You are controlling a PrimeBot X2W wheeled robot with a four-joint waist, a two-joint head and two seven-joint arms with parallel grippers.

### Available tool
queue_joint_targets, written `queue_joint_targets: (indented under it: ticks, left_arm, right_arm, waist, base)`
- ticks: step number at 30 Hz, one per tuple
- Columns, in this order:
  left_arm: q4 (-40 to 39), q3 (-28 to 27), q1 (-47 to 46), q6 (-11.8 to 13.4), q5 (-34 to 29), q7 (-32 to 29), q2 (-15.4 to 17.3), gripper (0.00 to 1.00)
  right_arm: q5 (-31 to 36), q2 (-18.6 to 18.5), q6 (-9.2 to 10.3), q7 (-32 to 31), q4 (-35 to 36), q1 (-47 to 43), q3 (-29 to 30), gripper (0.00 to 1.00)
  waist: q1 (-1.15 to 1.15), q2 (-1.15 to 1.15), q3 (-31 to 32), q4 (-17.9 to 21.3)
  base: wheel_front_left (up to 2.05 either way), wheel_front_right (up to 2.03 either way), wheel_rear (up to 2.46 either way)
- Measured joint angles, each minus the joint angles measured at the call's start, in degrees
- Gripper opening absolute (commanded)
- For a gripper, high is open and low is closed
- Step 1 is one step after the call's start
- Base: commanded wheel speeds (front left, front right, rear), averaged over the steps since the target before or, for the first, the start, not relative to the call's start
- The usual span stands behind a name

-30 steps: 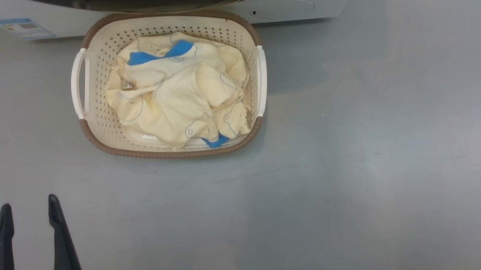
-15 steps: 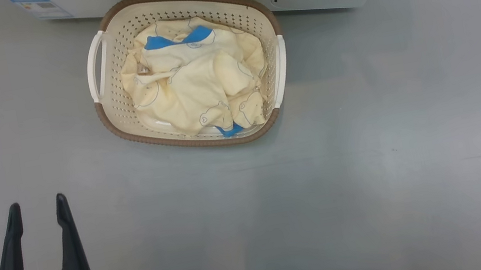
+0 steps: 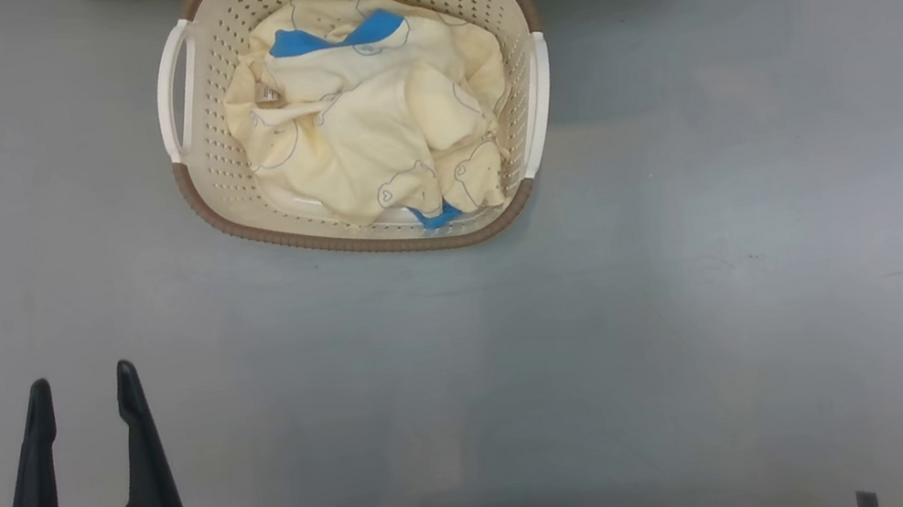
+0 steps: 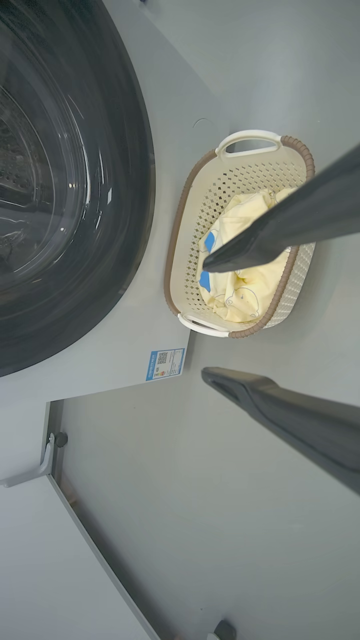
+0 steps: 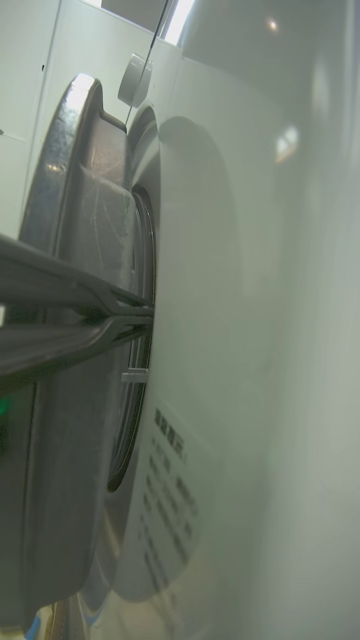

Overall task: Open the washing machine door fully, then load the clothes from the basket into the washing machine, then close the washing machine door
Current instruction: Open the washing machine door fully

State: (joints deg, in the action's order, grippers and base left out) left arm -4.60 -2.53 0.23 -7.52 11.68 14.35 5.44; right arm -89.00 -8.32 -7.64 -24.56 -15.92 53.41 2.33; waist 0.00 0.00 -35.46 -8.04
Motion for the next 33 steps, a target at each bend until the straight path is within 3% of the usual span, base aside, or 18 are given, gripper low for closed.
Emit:
queue_joint_targets:
  ticks: [18,33]
  left_arm:
    - [0.03,0.20,-1.42,0.00,0.49,0.00,-1.33,1.00]
    - [0.90,-0.24,-2.59,0.00,0.49,0.00,-1.36,1.00]
  right_arm:
    - [0.27,-1.75,0.13,0.09,-1.12,1.78,-3.64,0.00]
    - [0.26,-0.23,0.25,-1.08,-1.25,-0.92,-10.51,0.00]
  waist:
    - [0.00,0.00,-0.44,-0.64]
    - [0.00,0.00,3.95,2.34]
  base:
    - [0.00,0.00,0.00]
    - [0.00,0.00,0.00]
